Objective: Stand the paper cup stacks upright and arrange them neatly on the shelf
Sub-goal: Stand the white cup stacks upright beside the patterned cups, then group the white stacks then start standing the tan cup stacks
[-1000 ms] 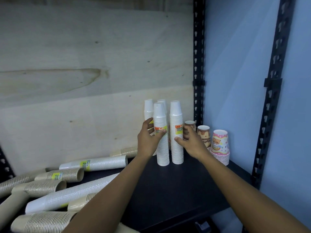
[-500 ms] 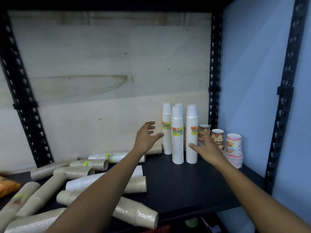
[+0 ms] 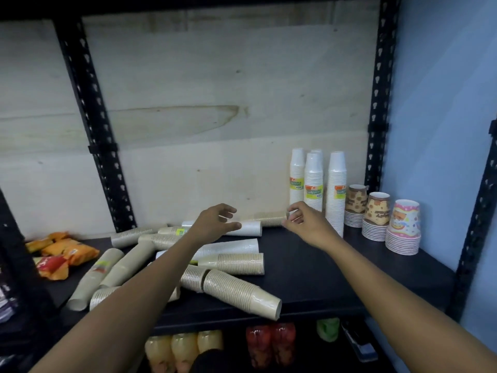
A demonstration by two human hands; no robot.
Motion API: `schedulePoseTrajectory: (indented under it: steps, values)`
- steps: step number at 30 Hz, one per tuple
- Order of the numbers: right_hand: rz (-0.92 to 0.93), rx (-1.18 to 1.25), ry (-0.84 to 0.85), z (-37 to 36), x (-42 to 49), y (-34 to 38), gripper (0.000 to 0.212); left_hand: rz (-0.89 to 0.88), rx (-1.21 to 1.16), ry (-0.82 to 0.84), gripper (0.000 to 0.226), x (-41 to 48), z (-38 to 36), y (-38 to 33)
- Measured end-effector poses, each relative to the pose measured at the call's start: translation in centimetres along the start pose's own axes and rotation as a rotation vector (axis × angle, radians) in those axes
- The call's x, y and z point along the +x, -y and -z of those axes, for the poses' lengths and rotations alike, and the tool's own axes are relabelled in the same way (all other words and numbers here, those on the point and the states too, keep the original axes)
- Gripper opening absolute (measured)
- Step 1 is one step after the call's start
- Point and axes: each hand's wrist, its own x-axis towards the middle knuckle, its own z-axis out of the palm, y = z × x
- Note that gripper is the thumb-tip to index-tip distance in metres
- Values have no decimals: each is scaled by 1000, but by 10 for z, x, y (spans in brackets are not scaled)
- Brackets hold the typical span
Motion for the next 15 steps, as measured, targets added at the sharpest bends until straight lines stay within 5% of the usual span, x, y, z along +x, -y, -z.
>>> schedulePoseTrajectory:
  steps: [15]
  values:
    - [135,-124,191,-96,59,27,41,171,180,24,44,-33,47,69]
